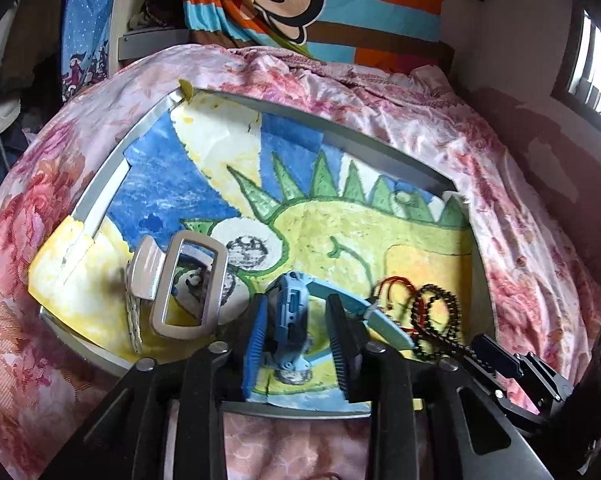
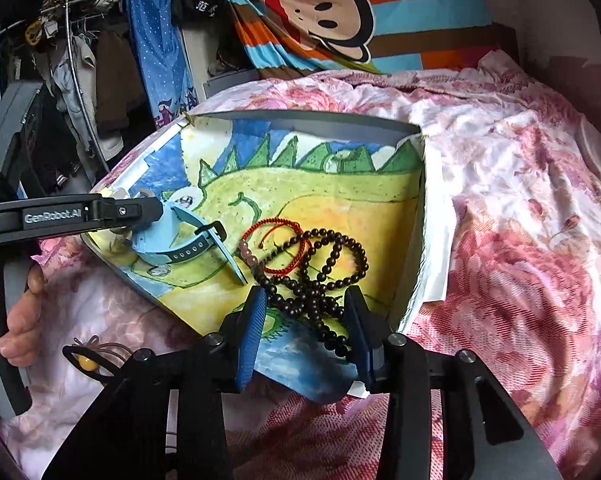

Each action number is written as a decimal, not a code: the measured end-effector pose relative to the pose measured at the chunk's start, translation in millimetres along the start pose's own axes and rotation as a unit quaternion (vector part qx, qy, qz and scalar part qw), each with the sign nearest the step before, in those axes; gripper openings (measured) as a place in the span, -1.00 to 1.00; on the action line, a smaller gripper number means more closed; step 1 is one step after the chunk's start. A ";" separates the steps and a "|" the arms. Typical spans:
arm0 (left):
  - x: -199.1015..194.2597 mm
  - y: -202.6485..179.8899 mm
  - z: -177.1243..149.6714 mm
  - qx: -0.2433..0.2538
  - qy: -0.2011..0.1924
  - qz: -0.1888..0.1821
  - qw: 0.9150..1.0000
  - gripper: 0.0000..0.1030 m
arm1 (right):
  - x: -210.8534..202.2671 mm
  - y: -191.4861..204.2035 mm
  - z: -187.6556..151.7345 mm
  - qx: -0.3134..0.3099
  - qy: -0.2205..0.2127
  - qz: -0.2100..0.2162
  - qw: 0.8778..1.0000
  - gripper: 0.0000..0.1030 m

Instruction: Organize jewelry

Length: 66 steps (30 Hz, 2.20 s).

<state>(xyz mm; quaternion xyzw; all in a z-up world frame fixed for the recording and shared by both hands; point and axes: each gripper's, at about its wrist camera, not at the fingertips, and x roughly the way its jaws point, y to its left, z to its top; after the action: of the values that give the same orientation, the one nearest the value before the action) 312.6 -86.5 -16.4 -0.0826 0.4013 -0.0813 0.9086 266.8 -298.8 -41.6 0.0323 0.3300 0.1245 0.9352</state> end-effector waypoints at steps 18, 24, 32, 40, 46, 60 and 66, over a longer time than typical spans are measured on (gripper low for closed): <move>-100.7 9.0 -6.6 -0.008 -0.119 0.015 0.993 0.92 | -84.8 41.2 5.7 -0.045 -0.092 -0.025 0.994 0.82; -145.2 14.5 -20.3 -0.001 -0.161 0.029 0.987 0.99 | -130.6 51.2 3.2 -0.032 -0.125 -0.008 0.992 0.97; -202.4 16.8 -54.2 0.037 -0.195 0.044 0.979 0.99 | -189.3 68.9 -13.3 -0.011 -0.168 -0.010 0.986 0.97; -251.4 26.5 -92.7 0.052 -0.217 0.062 0.973 0.99 | -227.6 87.9 -41.1 -0.019 -0.182 -0.002 0.983 0.97; -274.2 39.3 -116.7 0.045 -0.229 0.064 0.970 0.99 | -242.7 95.4 -63.2 -0.032 -0.171 -0.002 0.985 0.97; -260.9 57.3 -172.3 0.045 -0.207 0.082 0.974 0.99 | -235.1 91.7 -95.5 -0.036 -0.113 -0.023 0.993 0.97; -244.6 64.6 -185.6 0.045 -0.156 0.086 0.983 0.99 | -218.9 84.1 -99.5 -0.031 -0.083 -0.040 0.995 0.97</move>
<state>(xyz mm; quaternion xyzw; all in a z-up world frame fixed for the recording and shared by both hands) 17.4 12.9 21.5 -0.0183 0.2566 -0.0072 0.9663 22.4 -275.3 26.1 0.0006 0.2486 0.0936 0.9641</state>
